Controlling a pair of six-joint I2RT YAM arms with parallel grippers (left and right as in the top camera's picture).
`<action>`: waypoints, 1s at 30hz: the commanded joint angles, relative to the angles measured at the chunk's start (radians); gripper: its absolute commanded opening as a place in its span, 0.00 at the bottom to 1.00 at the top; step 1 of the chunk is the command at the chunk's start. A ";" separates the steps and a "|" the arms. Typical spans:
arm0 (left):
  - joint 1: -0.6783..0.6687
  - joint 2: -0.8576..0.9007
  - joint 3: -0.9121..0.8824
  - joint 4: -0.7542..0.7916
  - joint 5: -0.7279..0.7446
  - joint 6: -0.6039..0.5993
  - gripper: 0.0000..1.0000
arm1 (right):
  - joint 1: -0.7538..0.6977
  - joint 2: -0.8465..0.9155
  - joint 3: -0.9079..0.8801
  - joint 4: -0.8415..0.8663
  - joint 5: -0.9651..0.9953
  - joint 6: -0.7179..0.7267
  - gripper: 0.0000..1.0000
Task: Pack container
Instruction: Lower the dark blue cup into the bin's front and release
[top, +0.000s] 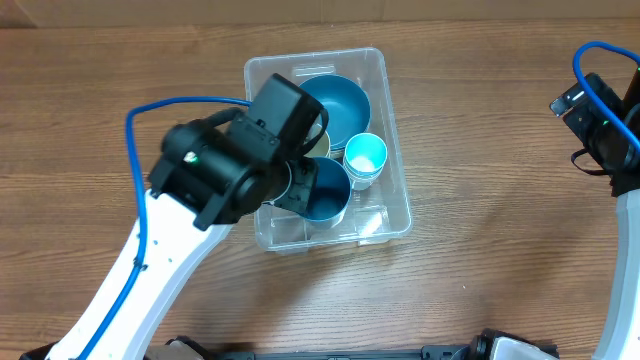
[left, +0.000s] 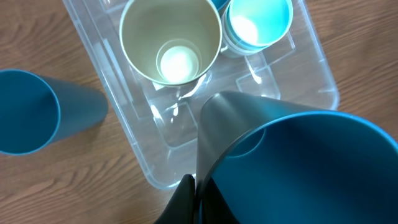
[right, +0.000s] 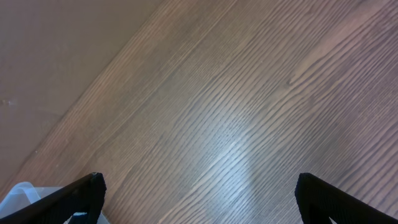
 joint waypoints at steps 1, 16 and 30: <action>-0.007 -0.009 -0.086 0.066 -0.013 -0.022 0.04 | 0.000 -0.004 0.010 0.004 0.011 0.005 1.00; -0.007 0.006 -0.453 0.390 0.041 -0.078 0.04 | 0.000 -0.004 0.010 0.004 0.011 0.005 1.00; -0.006 0.005 -0.155 0.189 0.090 -0.081 0.47 | 0.000 -0.004 0.010 0.004 0.011 0.005 1.00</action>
